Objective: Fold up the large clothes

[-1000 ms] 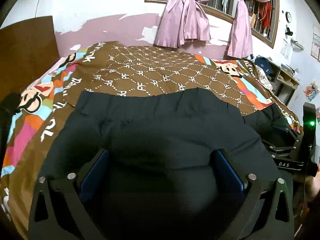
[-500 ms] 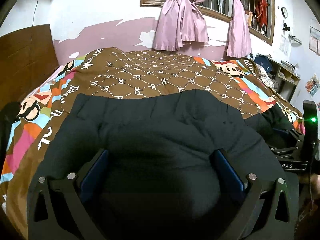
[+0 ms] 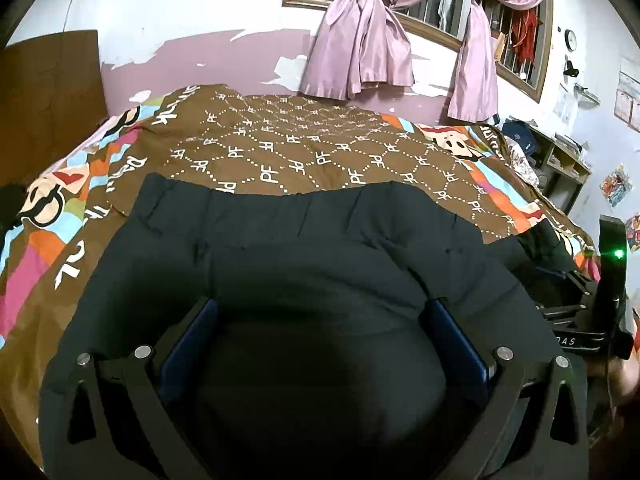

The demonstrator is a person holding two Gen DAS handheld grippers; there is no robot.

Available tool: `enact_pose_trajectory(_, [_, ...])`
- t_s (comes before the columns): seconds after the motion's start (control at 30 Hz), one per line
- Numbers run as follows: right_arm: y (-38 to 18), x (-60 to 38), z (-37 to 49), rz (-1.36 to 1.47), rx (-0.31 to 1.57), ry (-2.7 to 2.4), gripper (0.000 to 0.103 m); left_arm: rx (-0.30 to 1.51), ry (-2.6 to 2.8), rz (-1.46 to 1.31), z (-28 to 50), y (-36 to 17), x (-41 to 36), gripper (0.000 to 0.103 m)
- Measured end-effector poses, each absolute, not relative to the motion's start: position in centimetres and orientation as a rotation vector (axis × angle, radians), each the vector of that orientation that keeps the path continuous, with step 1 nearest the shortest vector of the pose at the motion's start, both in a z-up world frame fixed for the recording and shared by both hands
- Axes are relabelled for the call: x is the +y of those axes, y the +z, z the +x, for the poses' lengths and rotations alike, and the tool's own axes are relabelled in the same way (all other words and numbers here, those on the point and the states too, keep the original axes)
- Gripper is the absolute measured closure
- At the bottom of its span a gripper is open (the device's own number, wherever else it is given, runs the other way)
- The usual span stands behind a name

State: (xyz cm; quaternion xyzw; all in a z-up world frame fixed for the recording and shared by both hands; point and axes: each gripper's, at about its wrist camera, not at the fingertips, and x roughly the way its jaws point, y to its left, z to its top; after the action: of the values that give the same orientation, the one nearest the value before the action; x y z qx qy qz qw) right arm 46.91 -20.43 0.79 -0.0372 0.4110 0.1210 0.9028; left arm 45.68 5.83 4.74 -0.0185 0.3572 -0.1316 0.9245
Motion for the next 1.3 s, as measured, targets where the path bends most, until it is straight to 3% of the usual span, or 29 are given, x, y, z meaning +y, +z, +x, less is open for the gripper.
enact_pose_trajectory(1.3, [2.1,-20.8,44.1,-0.093,0.745,0.218,0.0,0.62,-0.235,-0.006,42.5,4.2,4.9,0.001])
